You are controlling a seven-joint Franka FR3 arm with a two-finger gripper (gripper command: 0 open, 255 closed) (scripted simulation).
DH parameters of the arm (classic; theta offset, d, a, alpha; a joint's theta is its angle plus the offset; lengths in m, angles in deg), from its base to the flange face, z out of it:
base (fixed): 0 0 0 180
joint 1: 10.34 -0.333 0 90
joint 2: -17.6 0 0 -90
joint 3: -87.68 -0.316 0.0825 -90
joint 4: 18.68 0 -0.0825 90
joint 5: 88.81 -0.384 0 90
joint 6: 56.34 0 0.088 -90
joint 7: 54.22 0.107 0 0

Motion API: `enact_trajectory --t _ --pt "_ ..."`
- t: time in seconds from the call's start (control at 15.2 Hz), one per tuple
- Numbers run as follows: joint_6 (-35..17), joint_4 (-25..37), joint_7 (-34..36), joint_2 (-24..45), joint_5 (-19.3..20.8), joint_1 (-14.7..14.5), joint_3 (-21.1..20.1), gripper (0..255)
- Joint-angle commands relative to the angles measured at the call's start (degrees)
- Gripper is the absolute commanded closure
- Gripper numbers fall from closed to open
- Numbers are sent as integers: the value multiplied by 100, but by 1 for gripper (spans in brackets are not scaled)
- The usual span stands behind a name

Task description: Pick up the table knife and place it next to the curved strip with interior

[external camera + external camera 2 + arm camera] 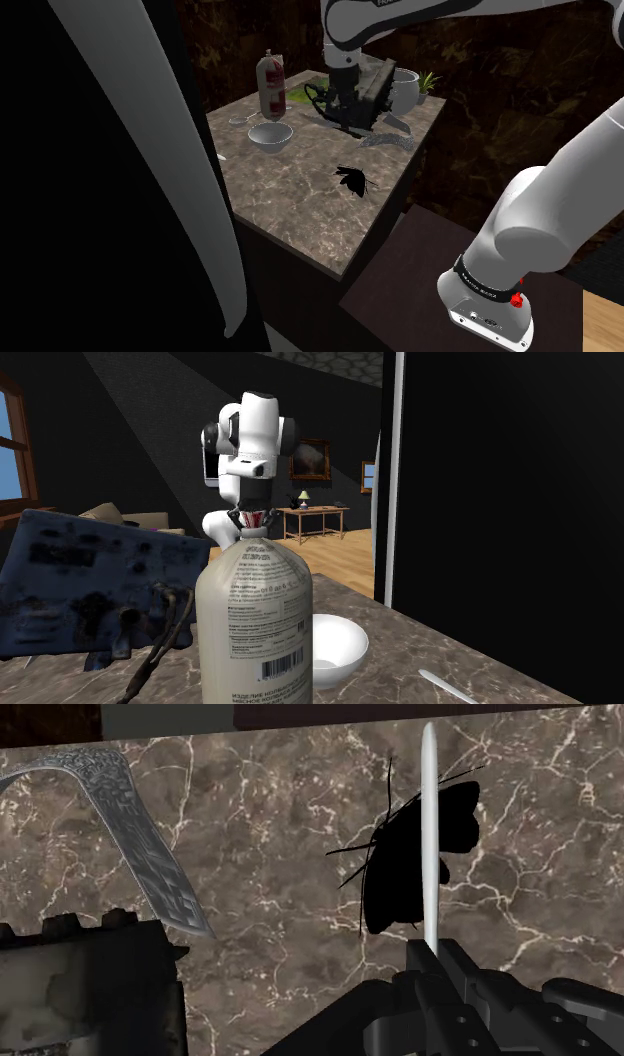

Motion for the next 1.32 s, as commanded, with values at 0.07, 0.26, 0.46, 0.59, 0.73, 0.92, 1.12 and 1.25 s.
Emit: enact_trajectory --t 0.07,0.26,0.46,0.59,0.73,0.92,1.12,1.25 --pt "-72 -485 -328 -434 118 159 209 255" --pt "-85 -787 -670 -754 266 332 440 255" --pt "-244 -1031 -805 -853 340 409 549 255" --pt "-402 -1161 -795 -825 345 411 557 255" --pt "-560 -1286 -785 -792 350 413 565 255" --pt "-800 -1467 -771 -732 358 416 577 255" --pt "-1042 -1637 -757 -660 366 419 589 255" --pt "-1205 -1744 -748 -604 370 421 598 255"
